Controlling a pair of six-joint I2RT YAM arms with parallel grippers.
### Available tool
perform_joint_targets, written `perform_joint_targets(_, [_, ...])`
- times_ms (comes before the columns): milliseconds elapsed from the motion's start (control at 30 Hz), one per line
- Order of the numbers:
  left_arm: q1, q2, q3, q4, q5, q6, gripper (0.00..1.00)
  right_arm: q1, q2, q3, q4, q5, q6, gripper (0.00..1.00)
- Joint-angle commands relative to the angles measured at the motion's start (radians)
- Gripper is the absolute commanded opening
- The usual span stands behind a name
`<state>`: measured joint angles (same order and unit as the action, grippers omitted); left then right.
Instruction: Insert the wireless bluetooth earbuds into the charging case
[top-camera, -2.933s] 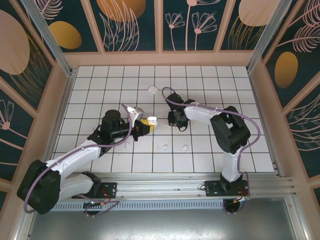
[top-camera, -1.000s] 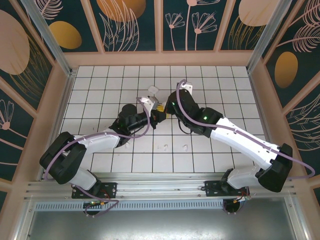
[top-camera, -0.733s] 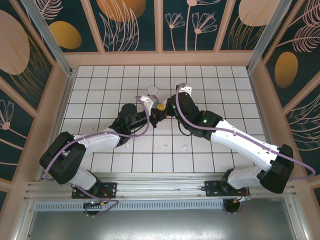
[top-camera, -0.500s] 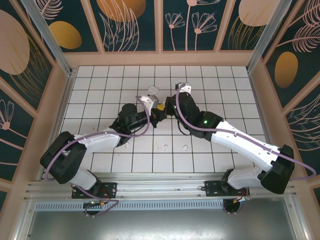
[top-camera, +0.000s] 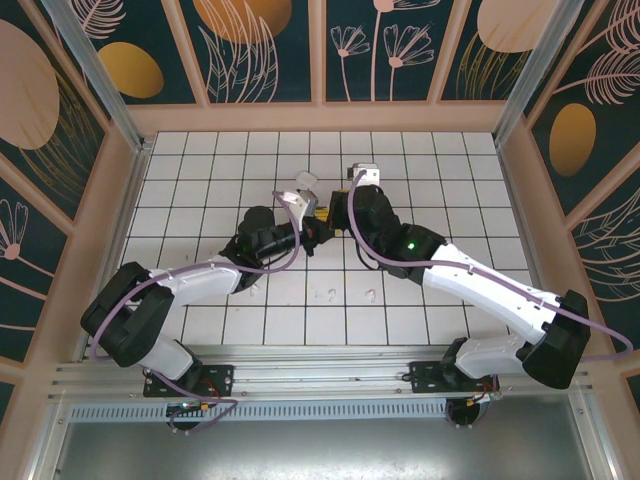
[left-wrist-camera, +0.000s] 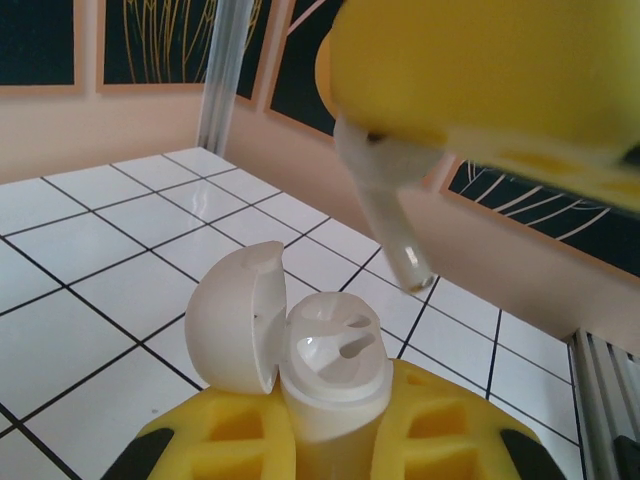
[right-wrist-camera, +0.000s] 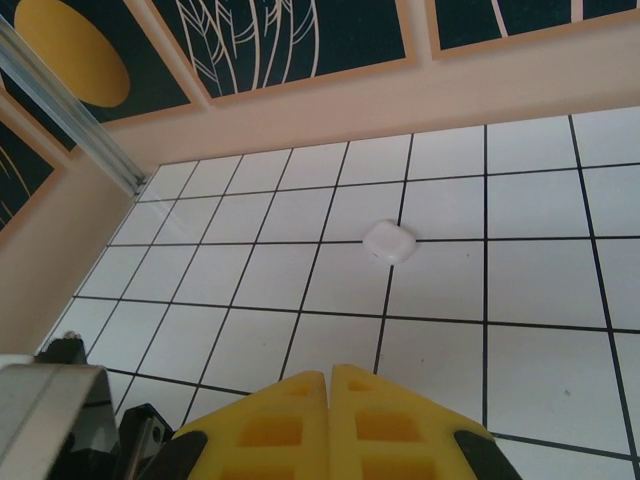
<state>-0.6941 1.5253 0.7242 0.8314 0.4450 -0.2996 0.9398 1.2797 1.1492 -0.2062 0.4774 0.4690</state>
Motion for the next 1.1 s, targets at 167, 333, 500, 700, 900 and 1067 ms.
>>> perform_joint_targets(167, [-0.003,-0.02,0.044,0.035,0.031,-0.036,0.0,0.007,-0.008,-0.038,0.025,-0.005,-0.017,0.03])
perform_joint_targets(333, [-0.003,-0.025,0.046,0.035,0.033,-0.042,0.0,0.007,-0.016,-0.051,0.026,0.002,-0.022,0.04])
perform_joint_targets(500, [-0.005,-0.025,0.045,0.035,0.039,-0.046,0.0,0.007,-0.017,-0.043,0.032,0.007,-0.04,0.03])
perform_joint_targets(700, [-0.004,-0.02,0.041,0.037,0.044,-0.051,0.0,0.006,-0.011,-0.017,0.045,0.008,-0.068,0.04])
perform_joint_targets(900, [-0.003,-0.024,0.044,0.041,0.047,-0.054,0.0,0.005,-0.006,-0.018,0.046,0.008,-0.079,0.04])
perform_joint_targets(1067, [-0.003,-0.02,0.046,0.041,0.052,-0.056,0.0,0.002,0.0,-0.018,0.051,0.002,-0.081,0.04])
